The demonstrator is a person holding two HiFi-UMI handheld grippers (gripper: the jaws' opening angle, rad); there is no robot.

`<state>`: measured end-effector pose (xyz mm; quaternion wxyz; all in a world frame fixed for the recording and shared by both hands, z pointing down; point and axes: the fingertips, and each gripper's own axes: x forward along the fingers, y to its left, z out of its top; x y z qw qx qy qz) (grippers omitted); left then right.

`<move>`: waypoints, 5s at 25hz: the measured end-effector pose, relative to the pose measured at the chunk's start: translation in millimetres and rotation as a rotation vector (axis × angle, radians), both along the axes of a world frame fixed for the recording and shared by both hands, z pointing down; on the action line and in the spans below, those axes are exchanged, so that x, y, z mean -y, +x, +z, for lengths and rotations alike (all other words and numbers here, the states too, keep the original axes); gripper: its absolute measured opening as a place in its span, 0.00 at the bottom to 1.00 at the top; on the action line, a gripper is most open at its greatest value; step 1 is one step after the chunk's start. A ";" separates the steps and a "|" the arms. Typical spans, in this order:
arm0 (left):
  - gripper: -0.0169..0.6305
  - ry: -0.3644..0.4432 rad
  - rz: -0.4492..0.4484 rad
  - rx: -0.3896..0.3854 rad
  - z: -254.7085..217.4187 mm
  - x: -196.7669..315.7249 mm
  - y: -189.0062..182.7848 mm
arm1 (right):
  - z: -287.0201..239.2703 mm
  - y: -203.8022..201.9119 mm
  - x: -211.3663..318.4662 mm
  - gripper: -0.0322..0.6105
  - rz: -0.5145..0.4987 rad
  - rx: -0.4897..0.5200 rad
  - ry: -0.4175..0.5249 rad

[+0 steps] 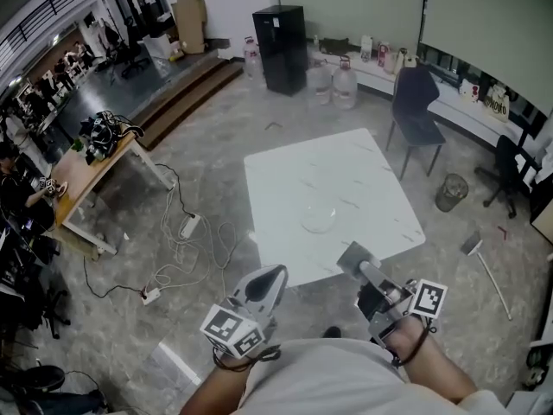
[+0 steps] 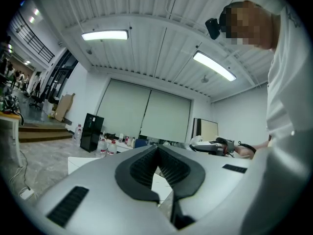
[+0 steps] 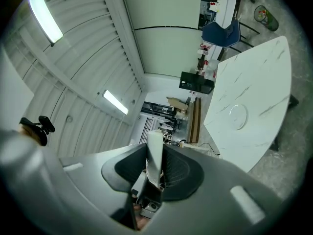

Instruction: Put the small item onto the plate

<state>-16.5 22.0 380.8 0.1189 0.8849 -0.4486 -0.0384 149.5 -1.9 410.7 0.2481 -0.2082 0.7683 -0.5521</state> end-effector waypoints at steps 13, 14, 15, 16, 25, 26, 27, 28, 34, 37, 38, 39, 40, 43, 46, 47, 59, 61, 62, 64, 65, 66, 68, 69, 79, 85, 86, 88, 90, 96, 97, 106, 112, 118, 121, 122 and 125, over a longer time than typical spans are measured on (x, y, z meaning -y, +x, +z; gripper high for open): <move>0.04 -0.029 0.014 0.014 13.8 66.0 33.8 | 16.2 34.7 57.5 0.19 0.003 0.010 -0.034; 0.04 -0.032 0.019 0.012 14.8 72.3 33.1 | 16.2 34.7 62.8 0.19 0.007 0.008 -0.033; 0.04 -0.033 0.022 0.011 15.1 78.7 32.2 | 16.2 34.5 68.2 0.19 0.012 0.006 -0.033; 0.04 -0.034 0.026 0.008 15.3 85.2 31.5 | 16.4 34.3 73.7 0.19 0.018 0.005 -0.036; 0.04 -0.054 0.069 -0.004 29.3 157.9 8.9 | 31.6 17.8 137.6 0.19 0.056 -0.026 -0.070; 0.04 -0.061 0.072 -0.008 32.2 167.2 3.3 | 33.9 13.6 146.3 0.19 0.061 -0.027 -0.074; 0.04 -0.069 0.076 -0.014 35.1 176.7 -2.6 | 36.2 8.5 154.8 0.19 0.065 -0.028 -0.078; 0.04 -0.076 0.081 -0.021 37.4 186.0 -8.4 | 38.4 2.7 163.3 0.19 0.068 -0.029 -0.082; 0.04 -0.082 0.148 -0.032 50.5 234.9 -32.7 | 53.2 -31.3 209.9 0.19 0.095 -0.057 -0.115; 0.04 -0.091 0.170 -0.038 54.4 257.3 -51.7 | 57.2 -51.1 228.4 0.19 0.113 -0.070 -0.126; 0.04 -0.095 0.177 -0.044 55.8 264.5 -57.7 | 58.2 -56.6 234.3 0.19 0.119 -0.077 -0.127; 0.04 -0.098 0.183 -0.051 57.9 271.5 -63.1 | 59.9 -61.9 240.5 0.19 0.123 -0.085 -0.129; 0.04 -0.101 0.190 -0.055 60.5 278.1 -68.3 | 63.1 -66.9 246.6 0.19 0.128 -0.091 -0.134; 0.04 -0.109 0.214 -0.057 67.4 294.9 -81.3 | 79.2 -79.7 261.7 0.19 0.143 -0.117 -0.164; 0.04 -0.102 0.244 -0.055 70.8 308.7 -89.7 | 91.5 -90.9 273.4 0.19 0.156 -0.146 -0.162; 0.04 -0.099 0.254 -0.052 71.5 312.4 -92.0 | 95.9 -94.6 276.5 0.19 0.160 -0.153 -0.163; 0.04 -0.156 0.266 -0.019 96.6 340.1 -68.3 | 200.8 -87.6 316.2 0.19 0.131 -0.202 -0.345; 0.04 -0.173 0.248 -0.018 102.1 341.1 -63.5 | 220.1 -85.7 320.4 0.19 0.097 -0.209 -0.380; 0.04 -0.179 0.237 -0.016 105.1 342.2 -61.6 | 231.5 -84.0 323.9 0.19 0.085 -0.203 -0.400; 0.04 -0.190 0.215 -0.005 110.3 346.3 -62.0 | 253.4 -83.8 332.6 0.19 0.065 -0.199 -0.428; 0.04 -0.197 0.202 0.001 112.9 349.2 -64.4 | 263.5 -85.8 336.3 0.19 0.052 -0.213 -0.442; 0.04 -0.204 0.191 0.006 116.2 351.9 -67.5 | 273.5 -88.3 339.9 0.19 0.038 -0.227 -0.455; 0.04 -0.222 0.170 0.009 123.3 355.5 -72.1 | 290.2 -92.9 349.0 0.19 0.017 -0.226 -0.466; 0.04 -0.229 0.161 0.010 126.3 356.1 -72.7 | 296.0 -94.6 353.3 0.19 0.008 -0.224 -0.465; 0.04 -0.219 0.112 0.065 139.0 368.8 -71.8 | 364.9 -94.3 369.5 0.19 -0.082 -0.306 -0.542; 0.04 -0.243 0.065 0.069 151.1 374.2 -80.6 | 398.2 -103.2 372.2 0.19 -0.133 -0.364 -0.584; 0.04 -0.244 0.064 0.067 152.6 375.0 -81.0 | 402.6 -104.7 373.6 0.19 -0.137 -0.368 -0.592; 0.04 -0.250 0.063 0.060 156.1 376.0 -79.9 | 408.3 -106.5 374.9 0.19 -0.147 -0.374 -0.603; 0.04 -0.262 0.062 0.055 160.8 376.8 -77.1 | 412.9 -107.5 374.4 0.19 -0.164 -0.390 -0.604; 0.04 -0.290 0.061 0.047 169.3 377.7 -74.5 | 425.0 -114.7 375.7 0.19 -0.173 -0.436 -0.630; 0.04 -0.292 0.062 0.045 169.9 377.2 -74.3 | 426.5 -115.2 377.4 0.19 -0.170 -0.442 -0.633; 0.04 -0.316 0.062 0.020 173.9 375.5 -75.0 | 432.6 -120.7 378.0 0.22 -0.200 -0.511 -0.664; 0.04 -0.315 0.062 0.007 171.5 374.1 -77.6 | 435.4 -118.0 377.6 0.34 -0.213 -0.620 -0.668; 0.04 -0.307 0.069 -0.004 167.2 370.5 -79.1 | 433.7 -110.5 374.1 0.40 -0.216 -0.725 -0.680; 0.04 -0.301 0.072 -0.009 164.5 368.8 -81.2 | 431.2 -104.3 373.0 0.40 -0.196 -0.740 -0.686; 0.04 -0.298 0.072 -0.012 163.6 368.3 -82.1 | 430.1 -102.3 372.4 0.41 -0.191 -0.742 -0.688; 0.04 -0.289 0.075 -0.018 160.8 365.9 -83.7 | 426.0 -97.9 369.2 0.42 -0.177 -0.739 -0.690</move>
